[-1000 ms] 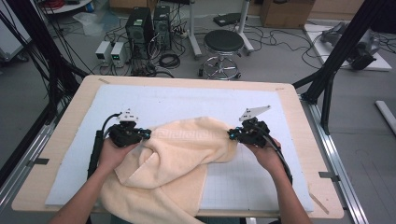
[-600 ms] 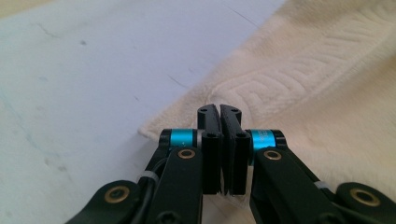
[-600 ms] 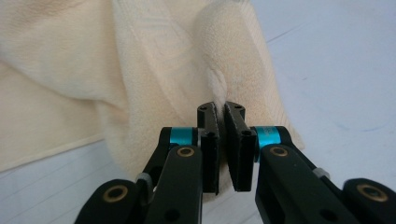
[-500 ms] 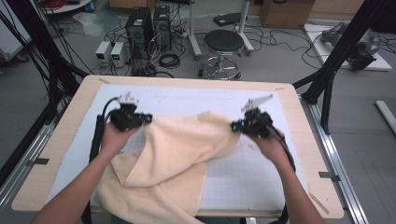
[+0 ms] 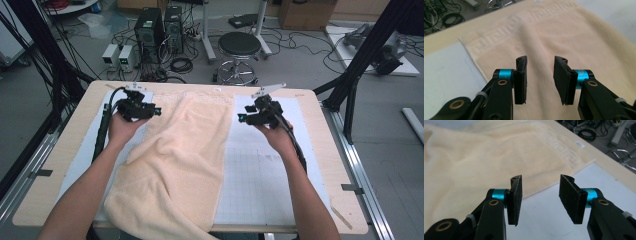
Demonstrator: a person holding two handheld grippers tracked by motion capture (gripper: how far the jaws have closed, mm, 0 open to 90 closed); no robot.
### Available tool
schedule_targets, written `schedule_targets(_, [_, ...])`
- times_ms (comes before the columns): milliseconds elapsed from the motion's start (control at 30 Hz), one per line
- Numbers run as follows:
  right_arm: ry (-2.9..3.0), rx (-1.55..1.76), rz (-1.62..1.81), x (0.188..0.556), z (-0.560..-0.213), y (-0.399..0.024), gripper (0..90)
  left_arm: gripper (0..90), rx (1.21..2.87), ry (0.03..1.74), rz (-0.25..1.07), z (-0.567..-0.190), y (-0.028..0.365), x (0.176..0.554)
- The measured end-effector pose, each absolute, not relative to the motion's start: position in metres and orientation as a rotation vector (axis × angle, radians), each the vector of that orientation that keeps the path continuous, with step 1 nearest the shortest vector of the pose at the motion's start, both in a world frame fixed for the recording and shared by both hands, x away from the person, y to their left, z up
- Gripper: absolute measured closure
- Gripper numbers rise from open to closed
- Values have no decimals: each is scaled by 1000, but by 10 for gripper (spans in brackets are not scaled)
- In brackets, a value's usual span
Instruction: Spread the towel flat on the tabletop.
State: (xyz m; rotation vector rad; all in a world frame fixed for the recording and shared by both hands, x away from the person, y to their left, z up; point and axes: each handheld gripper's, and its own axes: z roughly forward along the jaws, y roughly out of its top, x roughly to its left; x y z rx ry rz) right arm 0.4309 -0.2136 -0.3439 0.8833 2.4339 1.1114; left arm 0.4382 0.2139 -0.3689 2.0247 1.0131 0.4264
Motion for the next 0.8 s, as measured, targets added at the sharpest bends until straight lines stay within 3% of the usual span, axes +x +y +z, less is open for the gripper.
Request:
schedule_targets(400, [2635,702,1159,348,-388,-180,489,529,2002,890,398,-389,250,345])
schedule_targets(467, [2641,642,1173,333,-394,-173,516,503,1977,884,405,-390,257,330])
schedule_targets(667, [2734,577,1129,314,-415,-159,530,482,1987,850,387,-399,273,297])
schedule_targets(800, [2802,554,1039,315,-432,-149,591,471,2049,876,348,-419,278,290])
